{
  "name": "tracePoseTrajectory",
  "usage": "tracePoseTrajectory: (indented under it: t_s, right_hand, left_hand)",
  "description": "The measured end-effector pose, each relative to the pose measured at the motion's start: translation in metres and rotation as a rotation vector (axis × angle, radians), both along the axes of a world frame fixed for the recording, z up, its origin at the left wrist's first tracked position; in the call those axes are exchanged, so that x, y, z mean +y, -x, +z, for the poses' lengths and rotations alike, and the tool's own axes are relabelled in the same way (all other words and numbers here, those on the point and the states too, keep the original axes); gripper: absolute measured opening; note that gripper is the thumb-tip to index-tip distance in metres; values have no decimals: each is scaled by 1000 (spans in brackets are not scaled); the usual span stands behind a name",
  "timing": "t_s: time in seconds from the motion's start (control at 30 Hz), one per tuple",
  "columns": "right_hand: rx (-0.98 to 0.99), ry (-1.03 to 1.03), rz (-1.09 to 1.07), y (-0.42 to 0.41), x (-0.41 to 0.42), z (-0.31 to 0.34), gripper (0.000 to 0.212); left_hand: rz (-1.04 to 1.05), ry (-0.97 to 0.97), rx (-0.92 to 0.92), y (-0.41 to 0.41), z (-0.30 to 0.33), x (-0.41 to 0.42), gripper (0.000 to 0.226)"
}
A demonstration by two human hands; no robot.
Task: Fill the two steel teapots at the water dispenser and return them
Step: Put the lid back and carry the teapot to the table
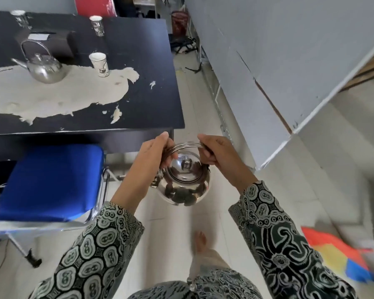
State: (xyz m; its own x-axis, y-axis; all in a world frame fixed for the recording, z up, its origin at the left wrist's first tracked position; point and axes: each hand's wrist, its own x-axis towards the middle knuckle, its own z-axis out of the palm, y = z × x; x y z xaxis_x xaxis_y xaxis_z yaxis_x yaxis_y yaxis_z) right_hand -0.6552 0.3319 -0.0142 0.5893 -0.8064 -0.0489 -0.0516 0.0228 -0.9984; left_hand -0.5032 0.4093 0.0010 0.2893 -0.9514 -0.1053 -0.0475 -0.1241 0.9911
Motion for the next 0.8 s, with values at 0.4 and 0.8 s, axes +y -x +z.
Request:
tracePoseTrajectory:
  t_s: [0.4, 0.8]
  right_hand:
    - [104, 8, 139, -37, -225, 23, 50]
    - [252, 65, 577, -171, -431, 31, 51]
  left_hand:
    - [295, 33, 33, -15, 5, -214, 45]
    - [557, 20, 111, -124, -6, -393, 40]
